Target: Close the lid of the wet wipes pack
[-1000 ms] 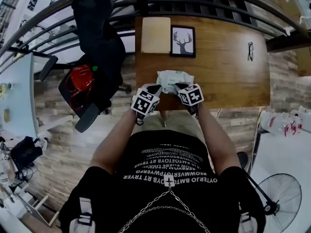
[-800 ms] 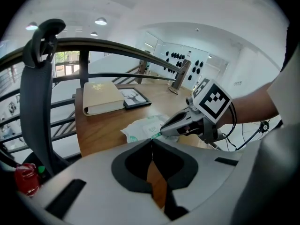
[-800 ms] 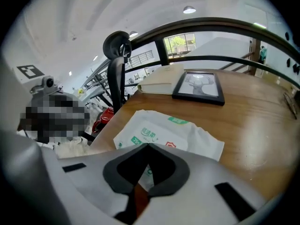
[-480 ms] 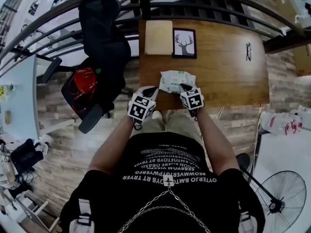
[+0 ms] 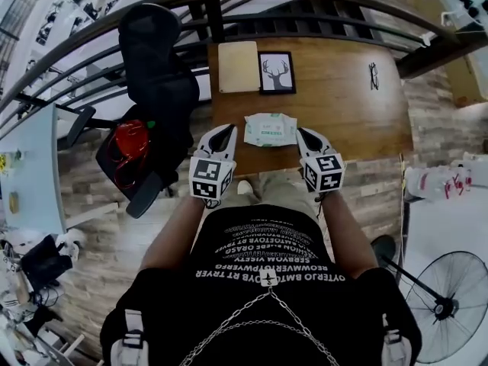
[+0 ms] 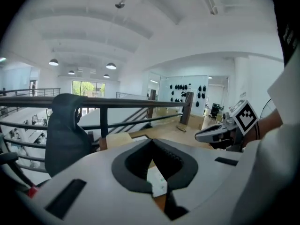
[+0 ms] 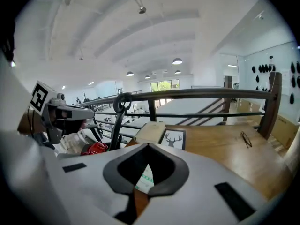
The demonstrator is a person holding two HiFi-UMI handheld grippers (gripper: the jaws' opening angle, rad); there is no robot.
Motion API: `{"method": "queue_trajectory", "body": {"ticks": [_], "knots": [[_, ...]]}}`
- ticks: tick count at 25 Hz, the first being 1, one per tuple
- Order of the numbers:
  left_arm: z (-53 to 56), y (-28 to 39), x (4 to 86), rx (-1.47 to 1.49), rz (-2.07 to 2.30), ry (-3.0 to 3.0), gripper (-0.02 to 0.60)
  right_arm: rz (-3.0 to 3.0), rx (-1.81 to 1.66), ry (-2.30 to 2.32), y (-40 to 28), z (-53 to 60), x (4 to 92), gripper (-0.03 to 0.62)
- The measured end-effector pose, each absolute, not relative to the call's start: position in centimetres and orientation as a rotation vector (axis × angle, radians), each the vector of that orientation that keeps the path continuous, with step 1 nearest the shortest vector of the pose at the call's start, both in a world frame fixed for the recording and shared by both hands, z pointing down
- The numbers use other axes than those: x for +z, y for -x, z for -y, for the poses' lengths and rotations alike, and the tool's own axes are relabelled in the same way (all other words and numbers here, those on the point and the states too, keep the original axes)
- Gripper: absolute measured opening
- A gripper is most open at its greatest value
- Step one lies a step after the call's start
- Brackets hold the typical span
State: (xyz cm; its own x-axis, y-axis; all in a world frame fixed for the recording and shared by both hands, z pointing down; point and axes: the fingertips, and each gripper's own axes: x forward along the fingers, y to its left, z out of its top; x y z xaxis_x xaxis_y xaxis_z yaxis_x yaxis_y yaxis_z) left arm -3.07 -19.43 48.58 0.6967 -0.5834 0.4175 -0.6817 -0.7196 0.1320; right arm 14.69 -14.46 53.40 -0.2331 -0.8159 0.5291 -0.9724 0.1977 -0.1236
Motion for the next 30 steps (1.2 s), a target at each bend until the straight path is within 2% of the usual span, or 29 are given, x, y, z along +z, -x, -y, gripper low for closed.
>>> {"method": "queue_trajectory", "body": {"ticks": [17, 30], "knots": [[17.9, 3.3, 32.0, 0.248, 1.118, -2.956, 0.028, 2.296, 0.218, -1.743, -14.2, 12.6, 34.8, 0.014], [19.6, 3.6, 29.8, 0.168, 1.3, -2.93, 0.028, 2.364, 0.264, -1.652, -15.2, 14.6, 34.4, 0.014]]}}
